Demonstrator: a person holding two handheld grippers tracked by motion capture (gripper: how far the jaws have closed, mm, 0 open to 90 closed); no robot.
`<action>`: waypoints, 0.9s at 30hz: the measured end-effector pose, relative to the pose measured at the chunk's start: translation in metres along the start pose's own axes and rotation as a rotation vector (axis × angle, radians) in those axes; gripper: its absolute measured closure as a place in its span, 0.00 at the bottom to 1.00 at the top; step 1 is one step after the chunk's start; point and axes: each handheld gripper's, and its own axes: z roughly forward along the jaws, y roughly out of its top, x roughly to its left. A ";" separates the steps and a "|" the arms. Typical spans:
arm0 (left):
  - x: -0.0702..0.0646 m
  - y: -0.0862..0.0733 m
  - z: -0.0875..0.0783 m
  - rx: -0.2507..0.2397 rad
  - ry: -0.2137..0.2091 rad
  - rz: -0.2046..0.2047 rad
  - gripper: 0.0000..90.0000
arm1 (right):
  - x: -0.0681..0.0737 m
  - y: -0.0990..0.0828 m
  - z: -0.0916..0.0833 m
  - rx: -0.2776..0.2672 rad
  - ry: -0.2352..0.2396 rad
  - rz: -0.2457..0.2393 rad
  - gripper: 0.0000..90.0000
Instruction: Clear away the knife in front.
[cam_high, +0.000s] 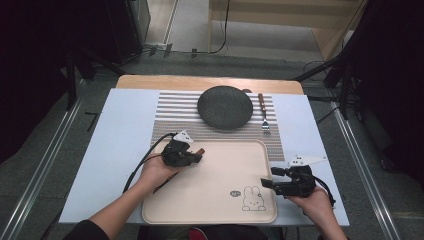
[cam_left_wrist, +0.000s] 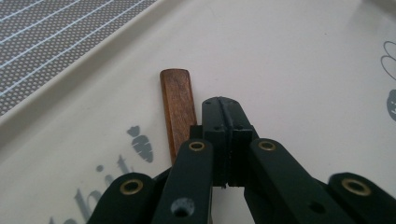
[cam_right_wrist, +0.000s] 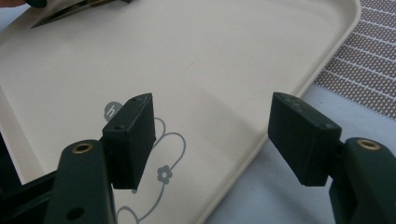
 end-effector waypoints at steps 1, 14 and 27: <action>0.000 0.000 0.000 0.000 0.000 0.000 0.99 | 0.000 0.000 0.000 0.000 0.000 0.000 0.35; 0.013 -0.005 -0.008 -0.005 0.027 -0.036 0.99 | 0.000 0.000 -0.001 -0.003 -0.003 0.001 0.35; 0.026 -0.014 -0.022 -0.001 0.047 -0.072 0.99 | 0.000 0.000 -0.001 -0.005 -0.003 0.000 0.35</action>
